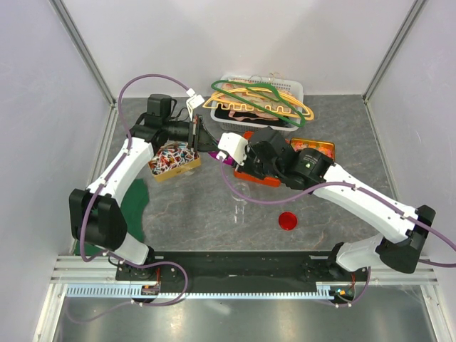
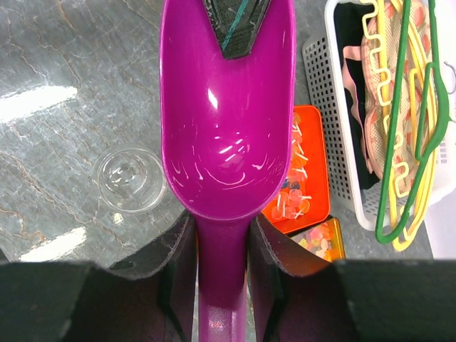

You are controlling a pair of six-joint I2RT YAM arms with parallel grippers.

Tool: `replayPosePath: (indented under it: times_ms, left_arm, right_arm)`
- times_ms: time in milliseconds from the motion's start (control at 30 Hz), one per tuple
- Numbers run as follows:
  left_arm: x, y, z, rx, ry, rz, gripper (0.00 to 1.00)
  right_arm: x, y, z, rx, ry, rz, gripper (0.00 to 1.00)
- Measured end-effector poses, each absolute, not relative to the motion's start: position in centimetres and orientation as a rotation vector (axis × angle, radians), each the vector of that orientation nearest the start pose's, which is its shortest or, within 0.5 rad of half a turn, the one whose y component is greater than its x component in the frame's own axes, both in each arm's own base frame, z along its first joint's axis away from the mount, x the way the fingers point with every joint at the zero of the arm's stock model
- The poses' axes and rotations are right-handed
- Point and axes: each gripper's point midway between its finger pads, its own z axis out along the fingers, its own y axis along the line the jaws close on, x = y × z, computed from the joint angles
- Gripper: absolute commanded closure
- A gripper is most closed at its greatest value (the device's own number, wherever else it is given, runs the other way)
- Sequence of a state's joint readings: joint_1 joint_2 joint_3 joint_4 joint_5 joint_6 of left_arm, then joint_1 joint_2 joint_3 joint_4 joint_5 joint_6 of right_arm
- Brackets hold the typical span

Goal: Pack the candies
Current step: Pick up the spatula from the center of the board.

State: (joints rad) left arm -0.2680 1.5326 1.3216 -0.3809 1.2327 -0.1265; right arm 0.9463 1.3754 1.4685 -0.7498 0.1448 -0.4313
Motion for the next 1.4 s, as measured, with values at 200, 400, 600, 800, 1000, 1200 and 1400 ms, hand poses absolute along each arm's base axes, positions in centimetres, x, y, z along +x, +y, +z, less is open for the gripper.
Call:
replayPosePath:
  times_ms: [200, 400, 600, 800, 1000, 1200, 1400]
  left_arm:
    - [29.0, -25.3, 27.8, 0.868, 1.871, -1.543, 0.88]
    - [29.1, -25.3, 27.6, 0.854, 1.895, -1.533, 0.45]
    - [29.3, -25.0, 27.9, 0.838, 1.912, -1.519, 0.37]
    - [30.7, -23.3, 28.3, 0.778, 1.919, -1.480, 0.37]
    - [31.7, -22.6, 28.0, 0.728, 1.951, -1.422, 0.37]
    - [32.6, -22.2, 28.4, 0.694, 1.975, -1.359, 0.37]
    - [32.9, -22.0, 28.3, 0.679, 1.991, -1.343, 0.37]
  right_arm:
    - [25.8, 28.1, 27.5, -1.337, 1.779, 0.105, 1.00]
    - [26.3, 28.6, 28.1, -1.306, 1.751, 0.099, 1.00]
    - [26.8, 29.4, 29.2, -1.267, 1.709, 0.112, 1.00]
    - [27.1, 29.4, 29.3, -1.243, 1.698, 0.102, 1.00]
    - [26.8, 28.9, 29.4, -1.239, 1.693, 0.105, 1.00]
    - [26.5, 28.7, 29.8, -1.232, 1.683, 0.111, 1.00]
    - [26.4, 28.6, 30.0, -1.228, 1.677, 0.118, 1.00]
